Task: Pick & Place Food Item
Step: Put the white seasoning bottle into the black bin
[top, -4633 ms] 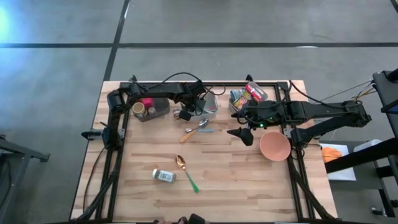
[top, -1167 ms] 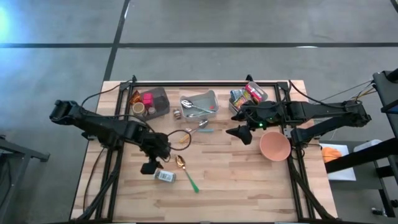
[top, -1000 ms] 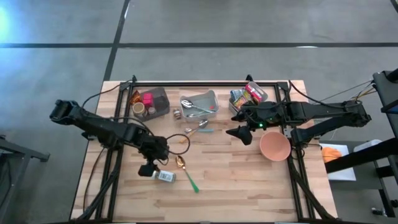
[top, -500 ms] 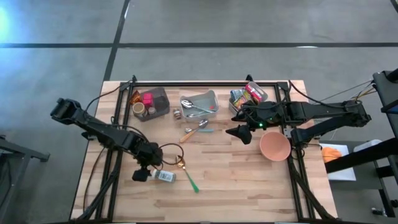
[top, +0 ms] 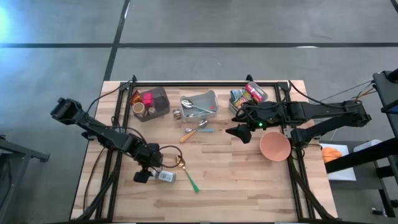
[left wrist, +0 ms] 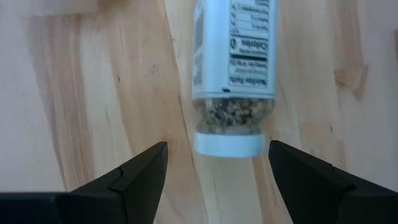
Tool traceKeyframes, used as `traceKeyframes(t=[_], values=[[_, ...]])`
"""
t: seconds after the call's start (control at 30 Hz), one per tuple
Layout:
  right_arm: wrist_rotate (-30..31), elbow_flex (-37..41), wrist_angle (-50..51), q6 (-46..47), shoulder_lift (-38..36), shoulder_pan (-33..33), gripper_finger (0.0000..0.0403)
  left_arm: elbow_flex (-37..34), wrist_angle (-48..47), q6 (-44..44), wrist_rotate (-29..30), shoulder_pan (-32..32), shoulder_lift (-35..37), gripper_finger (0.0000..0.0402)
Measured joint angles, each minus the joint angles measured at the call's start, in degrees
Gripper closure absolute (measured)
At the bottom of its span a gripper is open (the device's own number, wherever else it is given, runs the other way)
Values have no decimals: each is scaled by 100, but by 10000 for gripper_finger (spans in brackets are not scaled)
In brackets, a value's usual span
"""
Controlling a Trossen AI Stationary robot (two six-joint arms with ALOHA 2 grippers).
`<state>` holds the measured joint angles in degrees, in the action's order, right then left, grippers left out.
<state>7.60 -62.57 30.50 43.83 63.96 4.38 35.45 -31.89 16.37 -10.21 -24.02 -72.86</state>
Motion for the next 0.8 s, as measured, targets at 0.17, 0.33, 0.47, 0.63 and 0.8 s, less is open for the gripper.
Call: traceKeyframes(t=[0.17, 0.33, 0.47, 0.63, 0.8], values=[[0, 0, -1, 41, 0, 0, 4, -100, 393, 21, 36, -2, 0, 116], [0, 0, 0, 81, 0, 0, 4, -116, 429, 17, 55, -6, -7, 116], [0, 0, 2, 79, 0, 0, 4, -186, 510, 14, 82, -6, -7, 116], [0, 0, 0, 79, 0, 0, 4, -270, 616, 21, 79, -12, -7, 116], [0, 0, 0, 93, 0, -1, 4, -289, 729, 62, 85, -50, -11, 116]])
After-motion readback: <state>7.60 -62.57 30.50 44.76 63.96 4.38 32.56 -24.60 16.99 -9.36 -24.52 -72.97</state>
